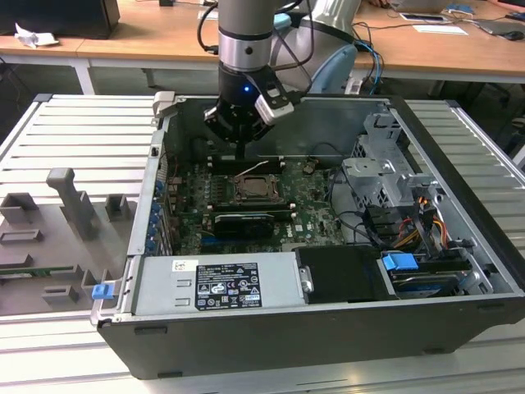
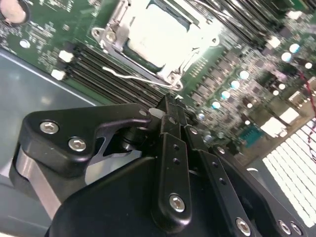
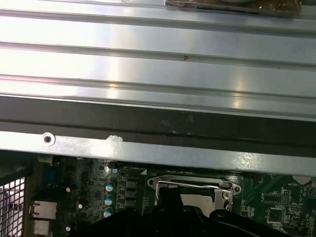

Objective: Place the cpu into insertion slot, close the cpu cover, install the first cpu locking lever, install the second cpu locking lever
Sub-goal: 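Install the first cpu locking lever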

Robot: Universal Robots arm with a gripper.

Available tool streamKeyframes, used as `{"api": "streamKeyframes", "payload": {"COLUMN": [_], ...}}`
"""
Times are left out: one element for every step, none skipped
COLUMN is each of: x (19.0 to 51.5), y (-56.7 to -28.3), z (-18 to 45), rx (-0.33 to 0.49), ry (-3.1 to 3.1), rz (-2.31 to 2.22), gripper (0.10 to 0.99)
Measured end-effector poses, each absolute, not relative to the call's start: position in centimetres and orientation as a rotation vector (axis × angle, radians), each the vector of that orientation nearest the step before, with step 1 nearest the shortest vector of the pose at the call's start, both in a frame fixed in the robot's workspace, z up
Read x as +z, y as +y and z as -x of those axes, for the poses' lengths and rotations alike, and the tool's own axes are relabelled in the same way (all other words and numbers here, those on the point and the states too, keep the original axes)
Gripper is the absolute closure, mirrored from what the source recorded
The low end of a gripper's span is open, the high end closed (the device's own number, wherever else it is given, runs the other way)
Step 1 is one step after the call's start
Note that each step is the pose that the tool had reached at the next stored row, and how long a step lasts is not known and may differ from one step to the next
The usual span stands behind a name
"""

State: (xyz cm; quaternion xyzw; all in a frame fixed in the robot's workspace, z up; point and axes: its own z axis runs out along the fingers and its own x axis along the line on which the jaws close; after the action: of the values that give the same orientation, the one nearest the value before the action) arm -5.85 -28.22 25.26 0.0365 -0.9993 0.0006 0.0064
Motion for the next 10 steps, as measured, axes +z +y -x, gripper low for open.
{"api": "streamKeyframes", "payload": {"x": [25.25, 25.24, 25.23, 25.22, 25.21, 25.19, 25.09, 24.97, 24.86, 24.77], "y": [-28.22, -28.23, -28.23, -28.26, -28.31, -28.42, -28.47, -28.49, -28.50, -28.50], "z": [5.81, 5.81, 5.81, 5.81, 5.81, 5.81, 5.80, 5.80, 5.80, 5.80], "rx": [0.000, -0.006, -0.023, -0.042, -0.069, -0.093, -0.096, -0.096, -0.097, -0.098], "ry": [-3.127, -3.127, -3.127, -3.127, -3.128, -3.128, -3.130, -3.132, -3.135, -3.137], "rz": [-0.114, -0.115, -0.115, -0.115, -0.115, -0.115, -0.115, -0.115, -0.116, -0.116], "gripper": [0.980, 0.980, 0.980, 0.980, 0.980, 0.980, 0.980, 0.980, 0.980, 0.980]}}
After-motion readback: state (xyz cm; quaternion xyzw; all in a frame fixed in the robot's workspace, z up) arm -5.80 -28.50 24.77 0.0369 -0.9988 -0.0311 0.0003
